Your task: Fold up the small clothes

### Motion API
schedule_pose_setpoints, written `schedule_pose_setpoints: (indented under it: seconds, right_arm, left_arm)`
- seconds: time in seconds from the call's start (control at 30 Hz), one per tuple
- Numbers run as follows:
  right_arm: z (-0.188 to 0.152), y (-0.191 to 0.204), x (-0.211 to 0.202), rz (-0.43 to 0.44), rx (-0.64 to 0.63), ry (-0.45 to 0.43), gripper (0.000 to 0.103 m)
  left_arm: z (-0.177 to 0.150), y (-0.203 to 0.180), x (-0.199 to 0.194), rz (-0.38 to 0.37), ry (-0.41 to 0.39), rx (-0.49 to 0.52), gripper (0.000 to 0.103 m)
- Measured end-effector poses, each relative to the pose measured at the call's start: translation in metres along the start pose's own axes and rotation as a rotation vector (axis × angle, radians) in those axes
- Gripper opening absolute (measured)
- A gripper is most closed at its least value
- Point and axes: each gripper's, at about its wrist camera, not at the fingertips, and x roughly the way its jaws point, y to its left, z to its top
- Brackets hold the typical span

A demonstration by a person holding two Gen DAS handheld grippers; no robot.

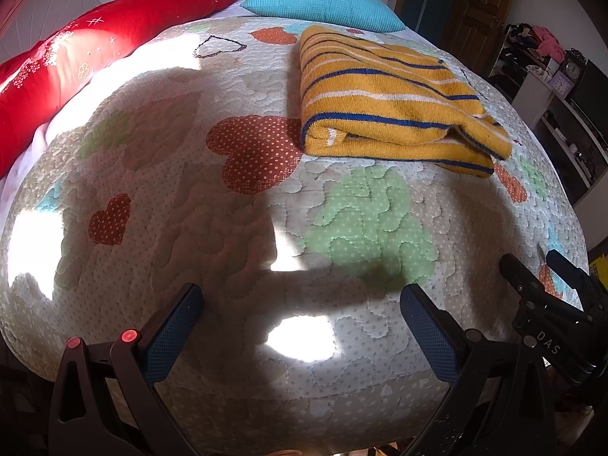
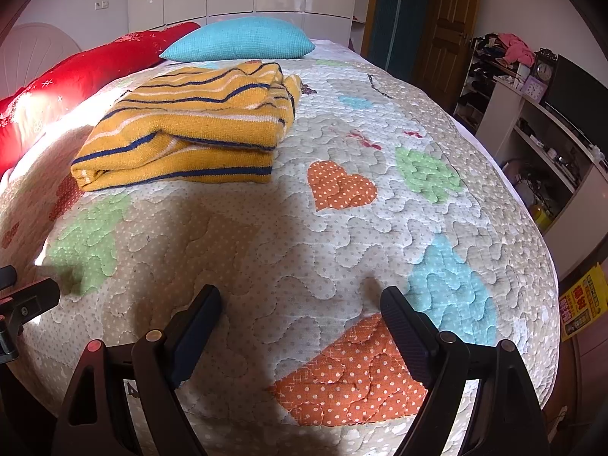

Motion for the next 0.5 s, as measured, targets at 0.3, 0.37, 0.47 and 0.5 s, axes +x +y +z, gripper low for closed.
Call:
schedule_pose_setpoints:
  seconds: [0.3,0.37,0.47,0.5]
  right_arm:
    - [-0.0001,0.0029,-0.0013,-0.004,-0.006,-0.002,0.090]
    - [-0.0003,0.0033,-0.0014,-0.004,-0.005,-0.002,0.090]
    - [-0.0001,0.0039,-0.0010,-0.003,-0.005,-0.002,0.090]
    - [0.0001,0.0039,-0.0007,-0.003,-0.004,-0.001,0.090]
  left_arm:
    - [0.0000,0.0000,0.0001,0.000,0.000,0.000,0.103]
    - [-0.0001,-0.0001,0.0001,0.000,0.000,0.000,0.103]
    - [-0.0002,0.0001,0.0001,0.000,0.000,-0.001,0.103]
    - [-0.0003,0.0000,0.0000,0.000,0.000,-0.002,0.103]
